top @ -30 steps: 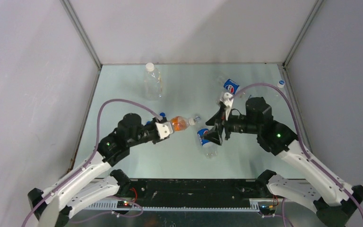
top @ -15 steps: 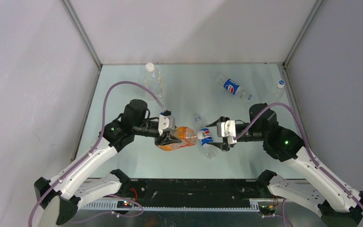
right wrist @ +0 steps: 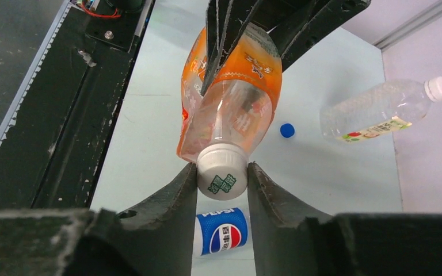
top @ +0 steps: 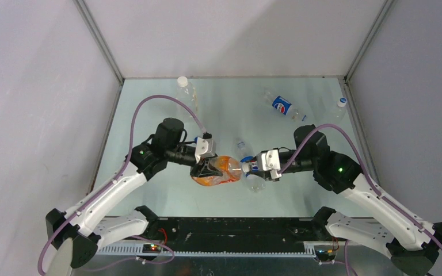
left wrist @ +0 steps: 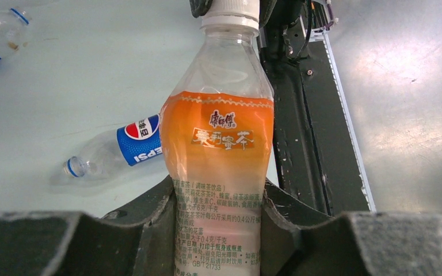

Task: Screw on the bottle caps
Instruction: Screw the bottle cap onto the plastic bottle.

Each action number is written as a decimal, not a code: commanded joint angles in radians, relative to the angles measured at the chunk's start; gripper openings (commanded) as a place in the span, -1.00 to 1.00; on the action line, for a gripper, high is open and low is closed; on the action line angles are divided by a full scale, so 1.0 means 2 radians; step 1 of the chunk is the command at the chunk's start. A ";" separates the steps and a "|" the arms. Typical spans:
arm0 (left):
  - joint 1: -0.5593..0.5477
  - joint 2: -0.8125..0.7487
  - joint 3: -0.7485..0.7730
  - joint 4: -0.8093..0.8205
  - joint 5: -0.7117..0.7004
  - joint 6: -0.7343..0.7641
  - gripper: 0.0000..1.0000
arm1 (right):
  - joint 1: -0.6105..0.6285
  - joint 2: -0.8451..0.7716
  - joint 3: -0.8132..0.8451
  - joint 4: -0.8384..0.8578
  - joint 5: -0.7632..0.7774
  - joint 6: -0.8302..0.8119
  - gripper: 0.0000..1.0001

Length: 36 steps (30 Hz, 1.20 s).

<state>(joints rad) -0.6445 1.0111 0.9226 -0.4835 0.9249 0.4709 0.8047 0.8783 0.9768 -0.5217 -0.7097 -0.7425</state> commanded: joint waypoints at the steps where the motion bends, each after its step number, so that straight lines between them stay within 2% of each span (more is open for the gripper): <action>1: 0.003 -0.005 0.023 0.021 0.014 -0.005 -1.00 | 0.004 0.010 0.002 0.010 0.005 0.016 -0.47; 2: 0.004 -0.011 0.020 0.034 0.009 -0.010 -1.00 | 0.004 0.014 0.002 0.011 0.008 0.023 -0.57; 3: 0.003 -0.014 0.013 0.042 0.006 -0.018 -1.00 | 0.004 0.016 0.002 0.014 0.017 0.048 -0.77; 6: -0.002 -0.041 -0.009 0.105 -0.033 -0.037 -1.00 | 0.003 0.031 0.002 0.037 0.043 0.129 -0.93; 7: -0.005 -0.047 -0.021 0.126 -0.048 -0.039 -1.00 | 0.003 0.035 0.002 0.043 0.062 0.187 -0.99; 8: -0.017 -0.061 -0.031 0.134 -0.084 -0.037 -1.00 | 0.003 0.041 0.002 0.055 0.071 0.247 -1.00; 11: -0.054 -0.088 -0.049 0.166 -0.200 -0.009 -1.00 | -0.002 0.049 0.002 0.073 0.099 0.355 -1.00; 12: -0.073 -0.102 -0.063 0.176 -0.222 -0.004 -1.00 | -0.007 0.051 0.002 0.085 0.113 0.418 -1.00; 16: -0.133 -0.135 -0.105 0.232 -0.350 0.037 -1.00 | -0.043 0.057 0.002 0.104 0.117 0.606 -1.00; 20: -0.199 -0.146 -0.132 0.268 -0.468 0.116 -1.00 | -0.076 0.073 0.002 0.095 0.086 0.745 -1.00; 22: -0.225 -0.140 -0.139 0.276 -0.524 0.140 -1.00 | -0.081 0.082 0.002 0.096 0.075 0.776 -1.00; 26: -0.235 -0.134 -0.149 0.282 -0.547 0.133 -1.00 | -0.085 0.070 0.002 0.106 0.090 0.744 -0.96; 27: -0.234 -0.136 -0.154 0.283 -0.550 0.131 -1.00 | -0.087 0.061 0.002 0.109 0.096 0.712 -0.73; 28: -0.233 -0.137 -0.157 0.281 -0.554 0.124 -1.00 | -0.089 0.052 0.002 0.112 0.094 0.692 -0.59; 29: -0.228 -0.138 -0.158 0.277 -0.552 0.118 -1.00 | -0.092 0.047 0.002 0.119 0.085 0.644 -0.32; 30: -0.223 -0.138 -0.156 0.262 -0.533 0.103 -1.00 | -0.093 0.037 0.002 0.122 0.077 0.620 -0.22; 31: -0.206 -0.137 -0.150 0.253 -0.518 0.092 -1.00 | -0.097 0.033 0.002 0.126 0.054 0.559 -0.05; 32: -0.195 -0.135 -0.145 0.226 -0.475 0.068 -1.00 | -0.099 0.024 0.002 0.124 0.043 0.529 0.03; 33: -0.171 -0.133 -0.133 0.213 -0.449 0.057 -1.00 | -0.103 0.020 0.002 0.114 0.018 0.460 0.15; 36: -0.114 -0.113 -0.105 0.150 -0.329 0.012 -1.00 | -0.106 0.001 0.002 0.067 -0.024 0.312 0.29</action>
<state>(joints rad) -0.9844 0.7521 0.6239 -0.0780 -0.0063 0.6170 0.6048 0.9375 0.9768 -0.3435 -0.6216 0.3355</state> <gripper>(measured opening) 0.412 0.610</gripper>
